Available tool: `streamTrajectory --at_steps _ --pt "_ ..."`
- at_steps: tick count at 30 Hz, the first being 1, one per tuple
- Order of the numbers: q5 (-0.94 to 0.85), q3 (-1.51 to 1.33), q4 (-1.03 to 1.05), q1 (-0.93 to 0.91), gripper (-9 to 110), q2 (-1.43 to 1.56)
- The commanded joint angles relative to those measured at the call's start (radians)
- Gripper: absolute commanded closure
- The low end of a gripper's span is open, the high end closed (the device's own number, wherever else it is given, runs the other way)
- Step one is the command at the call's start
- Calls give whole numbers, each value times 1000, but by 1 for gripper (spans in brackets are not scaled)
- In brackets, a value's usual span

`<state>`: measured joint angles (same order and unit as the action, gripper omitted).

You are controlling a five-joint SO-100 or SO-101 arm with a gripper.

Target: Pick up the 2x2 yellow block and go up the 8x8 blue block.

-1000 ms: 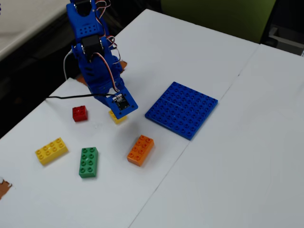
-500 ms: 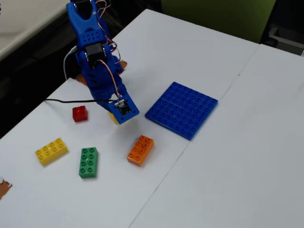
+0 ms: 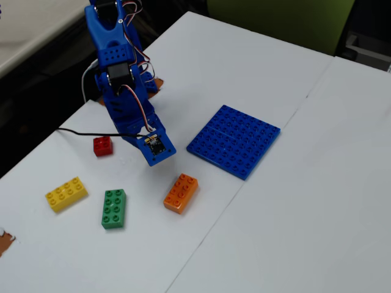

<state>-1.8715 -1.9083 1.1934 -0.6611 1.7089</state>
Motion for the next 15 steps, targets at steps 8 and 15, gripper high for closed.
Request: streamTrajectory --at_steps 8,15 --pt "-25 -92 -109 -20 79 6" --pt "-26 -149 -149 -18 79 17"
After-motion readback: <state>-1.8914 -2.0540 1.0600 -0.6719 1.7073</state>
